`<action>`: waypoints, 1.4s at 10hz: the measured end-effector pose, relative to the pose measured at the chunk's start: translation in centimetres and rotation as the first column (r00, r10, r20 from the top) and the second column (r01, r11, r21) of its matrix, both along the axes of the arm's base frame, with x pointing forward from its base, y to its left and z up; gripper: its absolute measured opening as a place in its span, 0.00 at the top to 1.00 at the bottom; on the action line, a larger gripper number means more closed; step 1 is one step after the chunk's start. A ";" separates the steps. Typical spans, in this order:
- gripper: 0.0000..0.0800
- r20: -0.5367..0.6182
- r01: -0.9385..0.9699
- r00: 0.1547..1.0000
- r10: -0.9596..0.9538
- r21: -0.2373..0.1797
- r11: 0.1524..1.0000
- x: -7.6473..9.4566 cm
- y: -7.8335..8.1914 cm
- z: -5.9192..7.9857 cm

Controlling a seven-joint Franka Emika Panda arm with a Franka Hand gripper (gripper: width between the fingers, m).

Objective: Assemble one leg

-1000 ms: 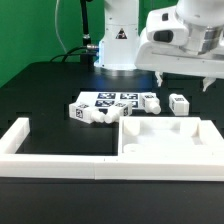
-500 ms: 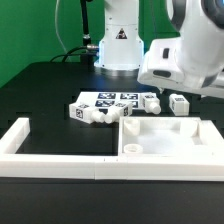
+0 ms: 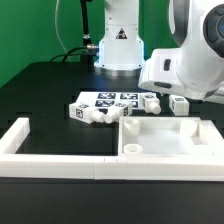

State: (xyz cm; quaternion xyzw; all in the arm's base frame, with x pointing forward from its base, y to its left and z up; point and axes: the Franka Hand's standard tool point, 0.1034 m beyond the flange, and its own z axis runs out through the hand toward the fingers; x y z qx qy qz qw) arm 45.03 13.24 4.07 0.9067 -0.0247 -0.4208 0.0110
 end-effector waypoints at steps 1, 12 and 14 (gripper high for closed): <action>0.19 0.018 -0.024 1.000 0.023 0.027 0.999 0.0 1.2 0.3; 0.19 -0.038 -0.017 0.999 0.018 0.014 1.000 -4.0 0.2 -3.3; 0.19 -0.079 -0.029 0.997 0.027 -0.025 0.999 -4.3 0.0 -3.6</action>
Offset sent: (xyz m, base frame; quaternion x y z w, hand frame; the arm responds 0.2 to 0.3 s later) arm 0.0000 0.0000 0.0000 0.0000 0.0000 0.0000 1.0000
